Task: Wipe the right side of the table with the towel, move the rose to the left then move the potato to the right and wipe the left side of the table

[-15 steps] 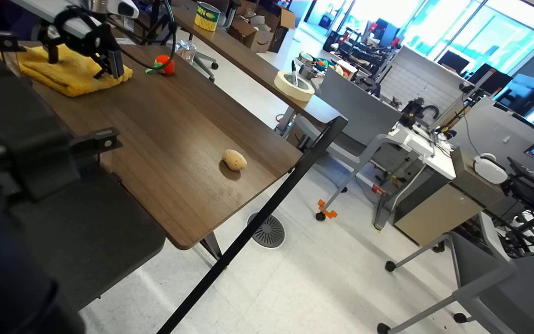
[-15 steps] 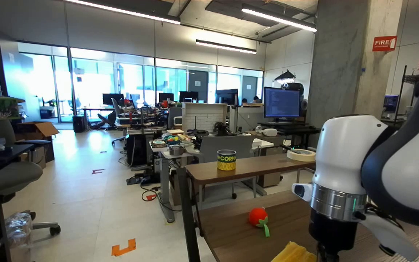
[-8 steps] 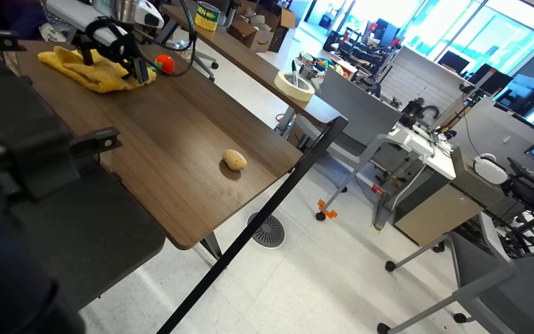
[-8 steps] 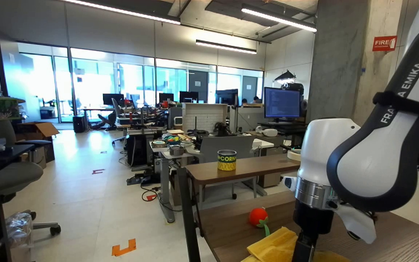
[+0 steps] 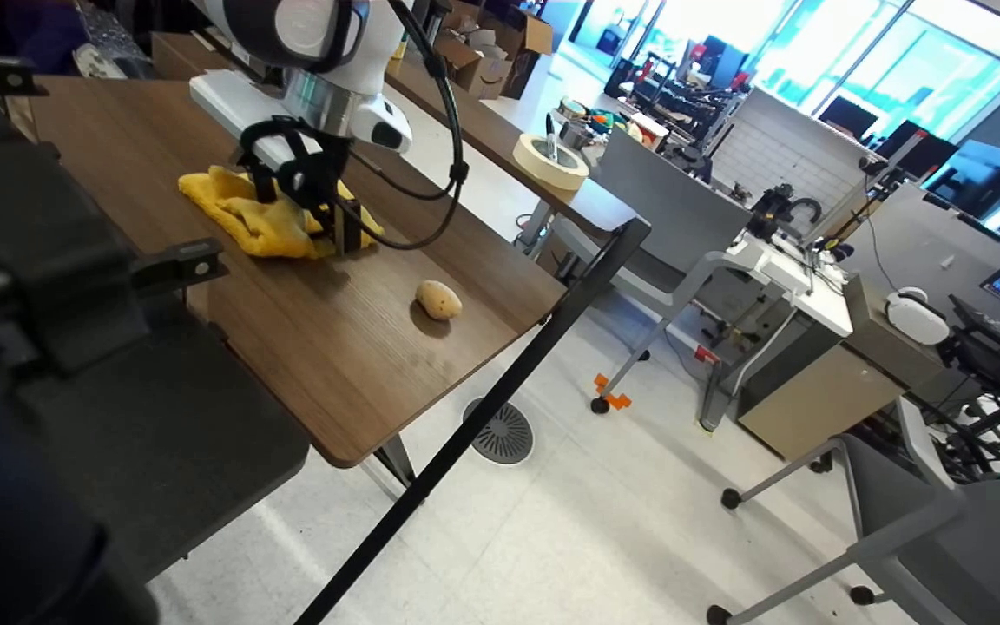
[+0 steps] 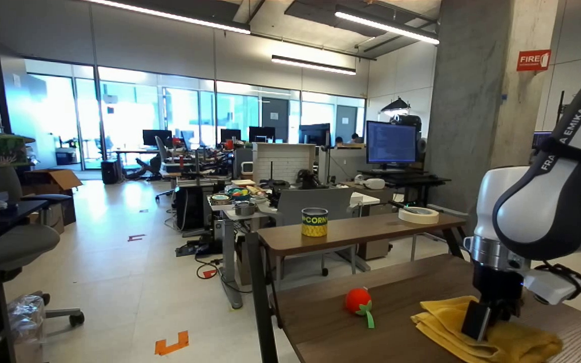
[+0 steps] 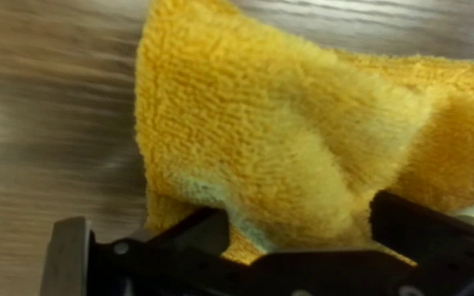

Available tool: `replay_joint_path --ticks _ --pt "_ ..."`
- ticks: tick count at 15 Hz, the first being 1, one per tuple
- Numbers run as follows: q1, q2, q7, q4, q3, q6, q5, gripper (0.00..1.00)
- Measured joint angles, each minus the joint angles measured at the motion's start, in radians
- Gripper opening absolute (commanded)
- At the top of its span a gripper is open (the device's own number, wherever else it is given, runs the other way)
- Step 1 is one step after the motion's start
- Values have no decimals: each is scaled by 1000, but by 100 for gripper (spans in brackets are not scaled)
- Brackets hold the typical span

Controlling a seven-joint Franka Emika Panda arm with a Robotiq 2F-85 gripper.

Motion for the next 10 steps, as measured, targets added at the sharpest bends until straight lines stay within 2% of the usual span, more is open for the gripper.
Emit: replay_joint_path --ticks 3,6,8,10 --pt "-30 -10 21 3 -20 -71 19 100" --pt "-40 -11 -21 6 45 -141 24 100" --pt "-13 -8 -42 -3 99 -142 22 100" --pt "48 -2 -52 -3 135 -142 19 100"
